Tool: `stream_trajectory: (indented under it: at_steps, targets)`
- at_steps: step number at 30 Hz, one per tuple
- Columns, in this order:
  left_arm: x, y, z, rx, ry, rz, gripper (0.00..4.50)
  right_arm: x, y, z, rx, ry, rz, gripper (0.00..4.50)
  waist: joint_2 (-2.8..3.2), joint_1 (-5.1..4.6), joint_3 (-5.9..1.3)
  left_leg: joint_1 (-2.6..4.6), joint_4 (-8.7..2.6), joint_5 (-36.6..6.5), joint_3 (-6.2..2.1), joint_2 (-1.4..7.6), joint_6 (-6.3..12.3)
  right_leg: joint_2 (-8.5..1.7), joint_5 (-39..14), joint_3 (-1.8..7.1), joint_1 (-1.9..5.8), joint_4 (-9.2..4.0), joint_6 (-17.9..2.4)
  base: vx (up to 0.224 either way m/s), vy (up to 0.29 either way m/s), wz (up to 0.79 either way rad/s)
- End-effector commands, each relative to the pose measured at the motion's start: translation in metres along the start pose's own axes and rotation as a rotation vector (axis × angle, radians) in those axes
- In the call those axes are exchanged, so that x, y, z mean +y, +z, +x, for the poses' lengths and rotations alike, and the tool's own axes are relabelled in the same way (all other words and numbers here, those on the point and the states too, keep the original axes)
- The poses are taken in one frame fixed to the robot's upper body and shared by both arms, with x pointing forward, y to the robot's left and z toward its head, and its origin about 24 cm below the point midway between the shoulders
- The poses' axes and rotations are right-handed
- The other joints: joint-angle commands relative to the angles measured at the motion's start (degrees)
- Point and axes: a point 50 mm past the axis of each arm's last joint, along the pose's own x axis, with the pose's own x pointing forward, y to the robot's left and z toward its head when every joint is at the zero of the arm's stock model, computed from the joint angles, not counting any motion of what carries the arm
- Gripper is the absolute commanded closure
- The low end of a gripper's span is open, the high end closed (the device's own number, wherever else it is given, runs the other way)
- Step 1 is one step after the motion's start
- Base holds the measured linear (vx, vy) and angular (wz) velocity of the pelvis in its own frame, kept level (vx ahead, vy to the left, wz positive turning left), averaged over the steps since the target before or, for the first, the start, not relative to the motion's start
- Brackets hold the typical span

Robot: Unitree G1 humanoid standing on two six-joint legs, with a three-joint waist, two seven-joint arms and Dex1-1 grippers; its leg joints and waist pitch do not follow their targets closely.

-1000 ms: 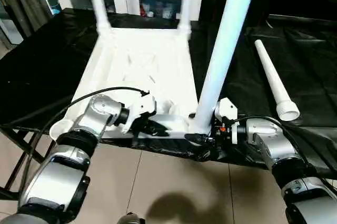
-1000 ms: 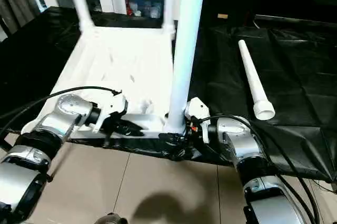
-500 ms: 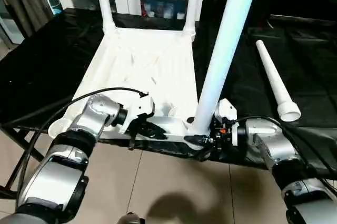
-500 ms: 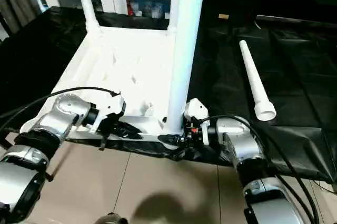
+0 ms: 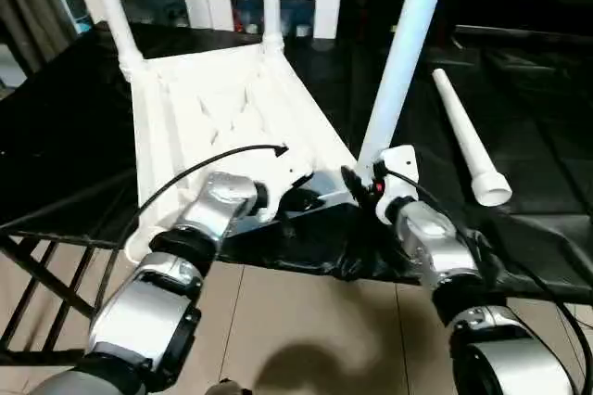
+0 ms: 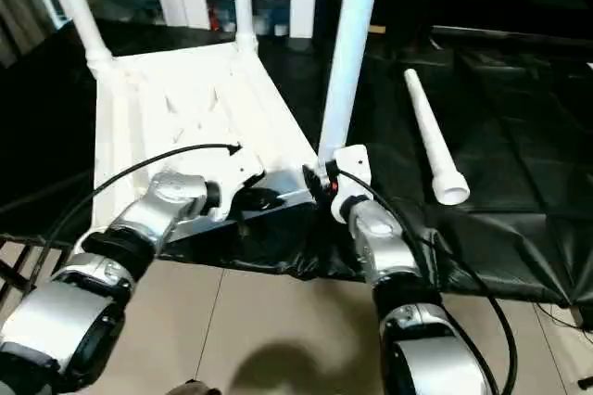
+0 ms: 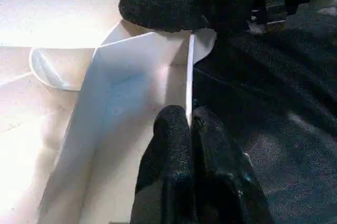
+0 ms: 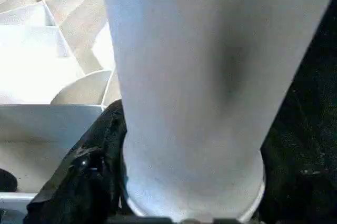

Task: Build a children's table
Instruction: Rotate leg to tighten

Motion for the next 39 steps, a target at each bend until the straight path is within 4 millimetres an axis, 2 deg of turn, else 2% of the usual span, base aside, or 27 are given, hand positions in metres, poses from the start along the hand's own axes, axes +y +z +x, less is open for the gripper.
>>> stream_trajectory:
  at_steps: [1,3,5,7,9,11,14,17,18,20,23,25,29,32,33,35,36,39]
  targets:
    - [-0.006,0.007,0.009,-0.035,0.004,0.01,4.5,0.03,-0.002,0.007,0.005,0.14,-0.017,1.04,-0.2,-0.03,-3.67,0.91,-4.13,-8.3,-0.86,2.62,3.89,-4.24,-1.6,3.26,2.59,-4.4,-13.9,0.0,0.0,0.0]
    - [-0.005,0.004,0.003,-0.044,-0.034,0.036,4.5,0.025,0.003,0.005,-0.017,0.192,-0.062,0.83,-0.19,-0.03,-3.64,0.86,-4.12,-8.8,-0.86,2.61,4.07,-4.29,-1.7,3.27,2.64,-4.43,-14.0,0.0,0.0,0.0]
    - [-0.005,0.002,-0.001,-0.049,-0.067,0.048,4.5,0.023,0.005,0.004,-0.025,0.234,-0.088,0.83,-0.29,-0.1,-3.66,0.62,-4.07,-8.6,-0.88,2.6,4.52,-4.27,-1.5,3.24,2.83,-4.33,-14.1,0.0,0.0,0.0]
    - [-0.005,-0.004,-0.011,-0.033,-0.14,0.072,4.5,0.018,0.006,-0.002,-0.019,0.352,-0.132,0.83,-0.15,-0.06,-3.7,0.56,-3.96,-8.3,-0.91,2.54,4.99,-4.27,-1.0,3.15,2.97,-4.25,-14.3,0.0,0.0,0.0]
    - [-0.002,-0.011,-0.023,-0.007,-0.215,0.097,4.5,0.014,0.006,-0.011,-0.004,0.517,-0.165,0.83,-0.07,0.11,-3.73,0.42,-3.77,-7.8,-0.77,2.61,5.96,-4.08,0.3,3.04,3.03,-4.11,-14.7,0.0,0.0,0.0]
    - [-0.002,-0.011,-0.026,-0.005,-0.228,0.099,4.5,0.014,0.006,-0.013,-0.001,0.557,-0.172,0.83,0.13,0.25,-3.91,0.61,-3.61,-6.5,-0.73,2.92,7.15,-3.92,4.6,2.98,2.75,-3.46,-16.0,0.0,0.0,0.0]
    - [0.001,-0.015,-0.037,0.008,-0.294,0.11,4.5,0.01,0.007,-0.022,0.03,0.71,-0.184,0.83,0.18,0.52,-4.05,0.7,-3.46,-6.2,-0.71,3.01,7.97,-3.99,6.7,2.9,2.74,-3.19,-17.1,0.0,0.0,0.0]
    - [0.002,-0.016,-0.044,0.012,-0.339,0.116,4.5,0.009,0.006,-0.03,0.068,0.825,-0.202,0.83,0.14,0.75,-4.0,0.76,-3.49,-6.6,-0.72,3.11,8.1,-4.07,6.1,2.87,2.69,-3.2,-17.4,0.0,0.0,0.0]
    - [0.002,-0.017,-0.048,0.014,-0.368,0.116,4.5,0.009,0.006,-0.033,0.082,0.884,-0.215,1.07,0.0,0.9,-3.97,0.9,-3.52,-6.8,-0.69,3.16,7.87,-4.11,5.4,2.91,2.64,-3.28,-17.4,0.0,0.0,0.0]
    - [0.002,-0.018,-0.052,0.019,-0.402,0.116,4.5,0.011,0.004,-0.039,0.114,0.969,-0.224,1.19,0.0,1.09,-3.96,0.8,-3.52,-7.1,-0.66,3.16,7.71,-4.19,4.8,2.95,2.65,-3.28,-17.5,0.0,0.0,0.0]
    - [0.001,-0.02,-0.055,0.037,-0.434,0.124,4.5,0.014,0.002,-0.044,0.154,1.048,-0.23,1.39,-0.08,1.47,-3.95,1.02,-3.61,-7.3,-0.67,3.27,7.21,-4.22,4.0,3.01,2.52,-3.33,-17.3,0.0,0.0,0.0]
    - [0.001,-0.02,-0.055,0.04,-0.438,0.125,4.5,0.015,0.001,-0.045,0.158,1.059,-0.228,1.62,-0.07,1.57,-3.87,0.97,-3.71,-7.4,-0.7,3.27,6.85,-4.23,3.4,3.0,2.53,-3.38,-17.2,0.0,0.0,0.0]
    - [0.001,-0.021,-0.057,0.045,-0.451,0.124,4.5,0.017,0.0,-0.047,0.159,1.077,-0.226,1.73,-0.09,1.6,-3.9,0.98,-3.78,-7.9,-0.71,3.25,5.88,-4.37,2.1,3.02,2.55,-3.48,-16.9,0.0,0.0,0.0]
    - [0.002,-0.021,-0.057,0.038,-0.435,0.118,4.5,0.017,0.0,-0.046,0.149,1.052,-0.211,1.74,-0.04,1.62,-3.93,0.95,-3.76,-7.2,-0.72,3.24,5.81,-4.33,2.7,3.02,2.57,-3.42,-16.8,0.0,0.0,0.0]
    - [0.003,-0.021,-0.056,0.032,-0.423,0.112,4.5,0.017,0.001,-0.044,0.135,1.022,-0.199,1.75,-0.04,1.66,-3.98,0.96,-3.71,-7.0,-0.72,3.21,5.84,-4.33,3.0,2.99,2.58,-3.37,-16.8,0.0,0.0,0.0]
    - [0.007,-0.018,-0.05,0.014,-0.324,0.091,4.5,0.013,0.003,-0.033,0.081,0.839,-0.166,1.75,-0.03,1.54,-3.89,0.96,-3.84,-7.2,-0.77,3.24,5.35,-4.35,2.5,3.0,2.46,-3.4,-16.7,0.0,0.0,0.0]
    - [0.007,-0.018,-0.05,0.014,-0.324,0.091,4.5,0.013,0.003,-0.033,0.081,0.839,-0.166,1.75,-0.05,1.34,-3.8,0.98,-3.95,-8.4,-0.77,3.23,4.57,-4.47,0.6,3.04,2.42,-3.58,-16.6,0.0,0.0,0.0]
    - [0.012,-0.012,-0.039,0.001,-0.171,0.065,4.5,0.008,0.005,-0.021,0.036,0.617,-0.07,1.76,-0.26,1.09,-3.6,1.03,-4.23,-9.6,-0.83,3.24,3.19,-4.54,-3.2,3.14,2.47,-4.06,-15.8,0.0,0.0,0.0]
